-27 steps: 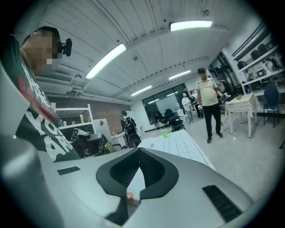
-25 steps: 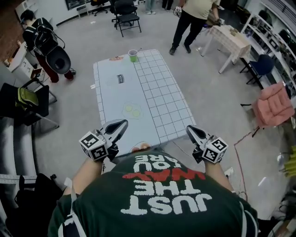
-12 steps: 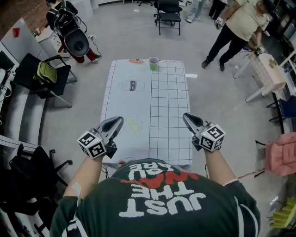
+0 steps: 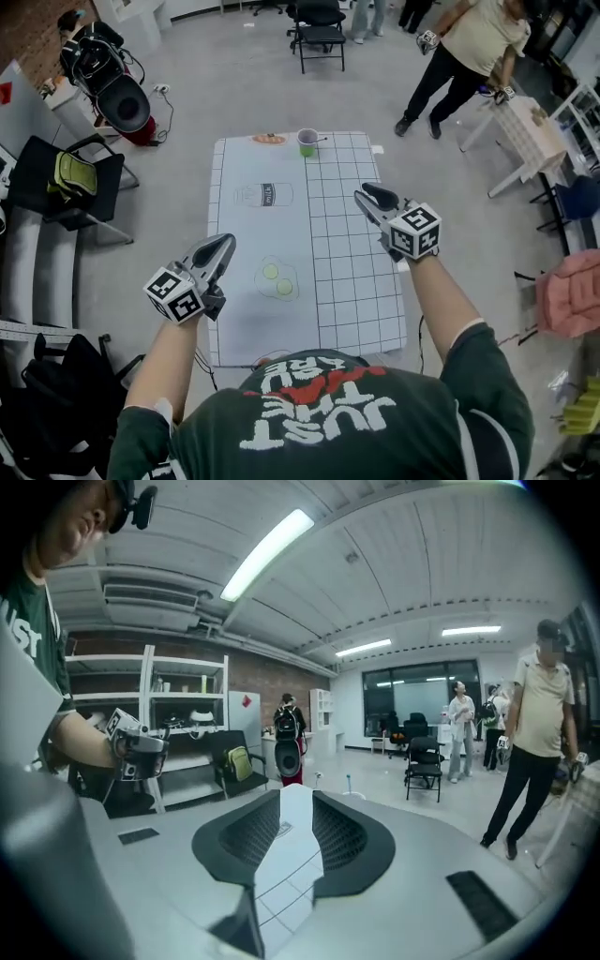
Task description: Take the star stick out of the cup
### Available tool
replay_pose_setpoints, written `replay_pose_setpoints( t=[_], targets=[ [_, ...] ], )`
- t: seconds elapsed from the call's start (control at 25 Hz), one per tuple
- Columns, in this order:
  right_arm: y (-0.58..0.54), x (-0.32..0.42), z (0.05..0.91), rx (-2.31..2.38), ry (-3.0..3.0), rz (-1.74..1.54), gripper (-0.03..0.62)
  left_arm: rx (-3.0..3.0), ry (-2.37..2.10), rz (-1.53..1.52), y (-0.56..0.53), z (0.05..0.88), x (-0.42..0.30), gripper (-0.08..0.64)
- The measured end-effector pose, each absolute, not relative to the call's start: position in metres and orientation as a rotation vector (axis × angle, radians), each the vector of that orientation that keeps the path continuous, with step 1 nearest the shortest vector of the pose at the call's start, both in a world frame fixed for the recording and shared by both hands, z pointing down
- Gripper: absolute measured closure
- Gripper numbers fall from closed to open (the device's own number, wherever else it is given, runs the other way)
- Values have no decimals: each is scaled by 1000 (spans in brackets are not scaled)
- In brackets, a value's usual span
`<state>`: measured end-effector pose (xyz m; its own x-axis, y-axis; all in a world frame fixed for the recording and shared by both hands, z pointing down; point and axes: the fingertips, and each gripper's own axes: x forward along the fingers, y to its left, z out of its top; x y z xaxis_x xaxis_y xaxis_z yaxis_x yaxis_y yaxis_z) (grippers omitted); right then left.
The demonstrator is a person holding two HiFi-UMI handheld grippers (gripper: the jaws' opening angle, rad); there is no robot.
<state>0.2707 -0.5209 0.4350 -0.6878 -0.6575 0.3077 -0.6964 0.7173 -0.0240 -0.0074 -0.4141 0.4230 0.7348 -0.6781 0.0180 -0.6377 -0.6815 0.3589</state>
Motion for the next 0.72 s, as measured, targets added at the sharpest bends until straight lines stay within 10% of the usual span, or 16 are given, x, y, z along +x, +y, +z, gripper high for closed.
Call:
replay_pose_setpoints(
  t=[0.72],
  targets=[
    [-738, 222, 545, 1095, -2504, 81, 476, 2560, -859, -122, -567, 524, 45, 552]
  ],
)
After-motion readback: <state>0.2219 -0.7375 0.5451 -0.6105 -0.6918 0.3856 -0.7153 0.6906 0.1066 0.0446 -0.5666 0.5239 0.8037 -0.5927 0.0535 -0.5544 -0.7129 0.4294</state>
